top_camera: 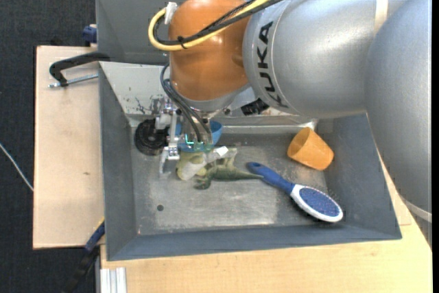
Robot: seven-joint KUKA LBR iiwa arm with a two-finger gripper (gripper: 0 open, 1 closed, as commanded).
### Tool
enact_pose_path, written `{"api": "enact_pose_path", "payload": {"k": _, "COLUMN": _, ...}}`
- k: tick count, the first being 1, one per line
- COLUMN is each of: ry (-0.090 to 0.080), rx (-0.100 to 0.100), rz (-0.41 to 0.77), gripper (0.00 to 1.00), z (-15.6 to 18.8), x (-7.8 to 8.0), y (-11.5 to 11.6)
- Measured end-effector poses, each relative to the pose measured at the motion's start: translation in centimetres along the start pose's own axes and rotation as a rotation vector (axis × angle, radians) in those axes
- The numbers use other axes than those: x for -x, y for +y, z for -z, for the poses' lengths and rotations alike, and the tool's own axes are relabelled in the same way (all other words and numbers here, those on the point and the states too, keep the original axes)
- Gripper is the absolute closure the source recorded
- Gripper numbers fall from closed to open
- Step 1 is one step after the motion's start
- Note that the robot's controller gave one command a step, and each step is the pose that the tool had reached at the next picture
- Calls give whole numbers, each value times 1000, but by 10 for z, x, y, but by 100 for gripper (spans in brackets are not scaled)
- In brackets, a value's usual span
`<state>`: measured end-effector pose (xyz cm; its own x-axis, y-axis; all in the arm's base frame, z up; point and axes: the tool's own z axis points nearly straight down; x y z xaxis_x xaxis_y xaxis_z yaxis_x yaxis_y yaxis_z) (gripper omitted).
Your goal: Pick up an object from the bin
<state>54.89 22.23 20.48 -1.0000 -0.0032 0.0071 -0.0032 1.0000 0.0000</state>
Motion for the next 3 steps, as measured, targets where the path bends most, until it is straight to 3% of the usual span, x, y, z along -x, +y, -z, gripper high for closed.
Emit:
{"api": "enact_pose_path", "payload": {"k": 1, "ry": -23, "rx": 6, "rz": 265, "gripper": 0, "z": -111, "x": 12, "y": -2}}
{"api": "enact_pose_path", "payload": {"k": 2, "ry": -17, "rx": -2, "rz": 556, "gripper": 0, "z": -99, "x": 26, "y": -48}}
{"api": "enact_pose_path", "payload": {"k": 3, "ry": -13, "rx": 1, "rz": 556, "gripper": 100, "z": -100, "x": 25, "y": -46}}
